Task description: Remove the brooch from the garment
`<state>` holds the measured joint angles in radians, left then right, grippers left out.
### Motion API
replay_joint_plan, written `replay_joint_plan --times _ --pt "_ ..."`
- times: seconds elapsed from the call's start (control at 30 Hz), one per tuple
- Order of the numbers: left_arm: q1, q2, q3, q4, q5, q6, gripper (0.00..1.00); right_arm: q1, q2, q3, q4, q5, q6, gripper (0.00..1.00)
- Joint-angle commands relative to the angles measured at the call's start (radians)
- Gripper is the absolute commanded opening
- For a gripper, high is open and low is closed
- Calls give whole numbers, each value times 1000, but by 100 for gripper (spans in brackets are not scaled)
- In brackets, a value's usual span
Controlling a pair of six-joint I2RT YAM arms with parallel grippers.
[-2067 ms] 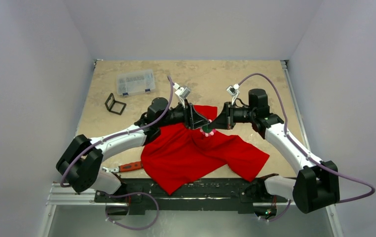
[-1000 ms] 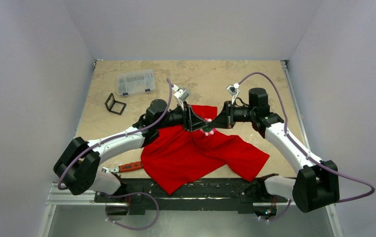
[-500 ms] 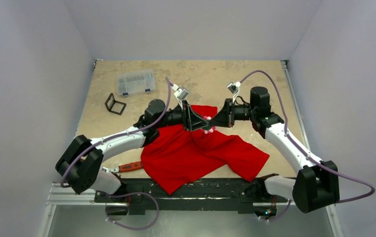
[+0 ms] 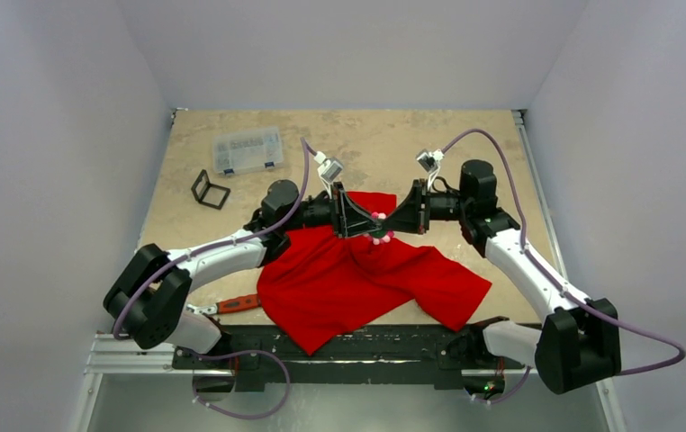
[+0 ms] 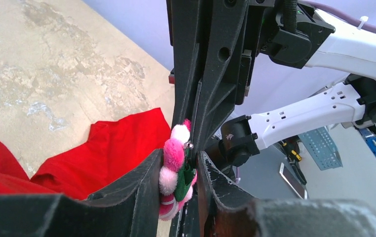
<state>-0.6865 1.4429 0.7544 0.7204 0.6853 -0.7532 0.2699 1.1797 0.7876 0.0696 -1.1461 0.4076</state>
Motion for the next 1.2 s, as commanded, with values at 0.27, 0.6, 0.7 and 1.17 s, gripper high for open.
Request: replay_joint_plan --times 0.27,0.6,0.7,1.17 --pt "8 55 19 85 64 -50 12 9 -113 -21 91 -98 -88 0" --pt "8 86 28 131 98 -74 7 14 -97 19 37 -126 -187 0" --pt "7 97 34 143 107 -81 6 19 -90 40 -17 -131 -245 0" --pt "7 145 58 189 132 -111 0 34 -48 132 -197 -152 -403 0"
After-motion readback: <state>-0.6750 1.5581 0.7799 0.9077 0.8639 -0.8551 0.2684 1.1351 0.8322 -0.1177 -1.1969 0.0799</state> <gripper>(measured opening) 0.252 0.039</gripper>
